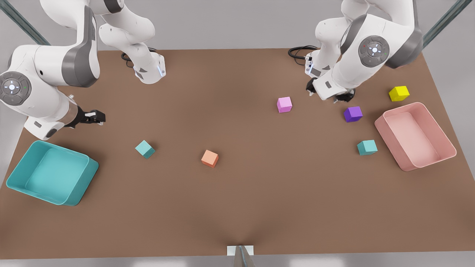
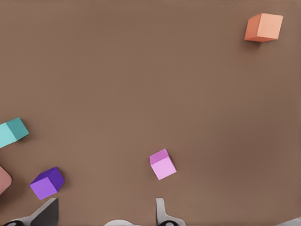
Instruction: Stack the two blue cubes on top of each other
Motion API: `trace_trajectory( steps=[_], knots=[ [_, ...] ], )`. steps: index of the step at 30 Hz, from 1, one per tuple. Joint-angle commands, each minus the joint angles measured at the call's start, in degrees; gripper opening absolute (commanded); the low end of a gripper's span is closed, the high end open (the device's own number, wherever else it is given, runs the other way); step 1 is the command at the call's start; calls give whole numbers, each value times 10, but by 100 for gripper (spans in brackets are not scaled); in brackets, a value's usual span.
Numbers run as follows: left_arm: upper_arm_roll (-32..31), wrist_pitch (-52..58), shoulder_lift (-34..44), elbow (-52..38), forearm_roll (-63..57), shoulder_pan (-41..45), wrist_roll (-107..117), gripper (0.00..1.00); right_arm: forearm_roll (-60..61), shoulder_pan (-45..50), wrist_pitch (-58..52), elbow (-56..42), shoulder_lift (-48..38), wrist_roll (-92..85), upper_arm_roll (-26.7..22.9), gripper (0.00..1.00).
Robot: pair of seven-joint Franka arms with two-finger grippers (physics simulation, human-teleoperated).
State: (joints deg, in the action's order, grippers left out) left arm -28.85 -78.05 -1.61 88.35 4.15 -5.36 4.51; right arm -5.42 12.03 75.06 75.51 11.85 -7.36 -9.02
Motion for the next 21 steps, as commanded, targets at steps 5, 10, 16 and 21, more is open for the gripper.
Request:
trace_trajectory(
  steps=[5, 10, 16, 21],
  knots=[
    [-2, -29, -15, 2, 5, -114, 20, 100, 1, 23, 20, 46, 23, 51, 4, 100],
    [-2, -108, -90, 3, -49, -160, -14, 100, 54, 33, 83, 228, 22, 519, 6, 100],
    [-4, -117, -143, 3, -70, -156, -21, 100, 38, 23, 280, 303, 22, 624, 0, 100],
    [-4, -75, -144, 6, -70, -159, -18, 100, 68, 8, 518, 437, -31, 667, 1, 100]
  ],
)
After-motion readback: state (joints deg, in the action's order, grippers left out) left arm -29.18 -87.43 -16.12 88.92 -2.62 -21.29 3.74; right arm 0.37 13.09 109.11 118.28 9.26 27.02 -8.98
